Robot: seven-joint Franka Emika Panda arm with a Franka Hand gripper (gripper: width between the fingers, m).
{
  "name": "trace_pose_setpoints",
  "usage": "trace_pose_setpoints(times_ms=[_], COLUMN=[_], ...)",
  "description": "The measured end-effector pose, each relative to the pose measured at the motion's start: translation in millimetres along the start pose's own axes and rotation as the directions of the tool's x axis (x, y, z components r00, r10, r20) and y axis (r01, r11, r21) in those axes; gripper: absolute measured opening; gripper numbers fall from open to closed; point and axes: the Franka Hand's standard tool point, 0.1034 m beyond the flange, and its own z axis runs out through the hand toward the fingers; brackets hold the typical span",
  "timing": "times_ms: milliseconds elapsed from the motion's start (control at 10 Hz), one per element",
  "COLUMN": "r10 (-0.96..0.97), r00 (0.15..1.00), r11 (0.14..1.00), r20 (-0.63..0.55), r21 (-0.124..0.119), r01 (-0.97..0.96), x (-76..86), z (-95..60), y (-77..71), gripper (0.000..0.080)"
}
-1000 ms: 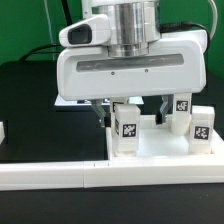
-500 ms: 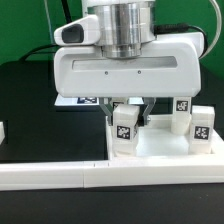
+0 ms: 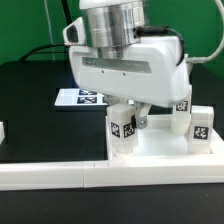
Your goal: Assemble square table
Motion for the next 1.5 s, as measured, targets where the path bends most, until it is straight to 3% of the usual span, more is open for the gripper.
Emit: trace_pose_setpoints(times_ms=[300,600,700,800,900,1100,1400,1500], r10=[0.339,0.320,0.300,0.081,-0.109,-0.256,-0.460,-0.615], r00=[0.940,0.947,0.953,0.997,0.994,0.967,0.888,0.789], r11=[0.939,0.946,0.953,0.996,0.994,0.966,0.887,0.789], r20=[0.043,0.042,0.039,0.012,-0.001,-0.007,-0.014,-0.023], r21=[0.043,0.043,0.043,0.038,0.029,0.023,0.017,-0.016], r01=[-0.341,-0.322,-0.301,-0.082,0.109,0.256,0.461,0.614], x=[0.1,-3.2,-3.3,-2.4,-3.9,-3.9,-1.0,9.5], z=[1.6,2.6,2.4,0.6,0.9,1.4,1.1,-0.7], y=[-3.8,-5.1,-5.4,-6.9,-7.5,-7.0,-5.1,1.6], gripper=[0.0293,0.0300,0.0499,0.0499,0.0617,0.0639,0.0649,0.0649])
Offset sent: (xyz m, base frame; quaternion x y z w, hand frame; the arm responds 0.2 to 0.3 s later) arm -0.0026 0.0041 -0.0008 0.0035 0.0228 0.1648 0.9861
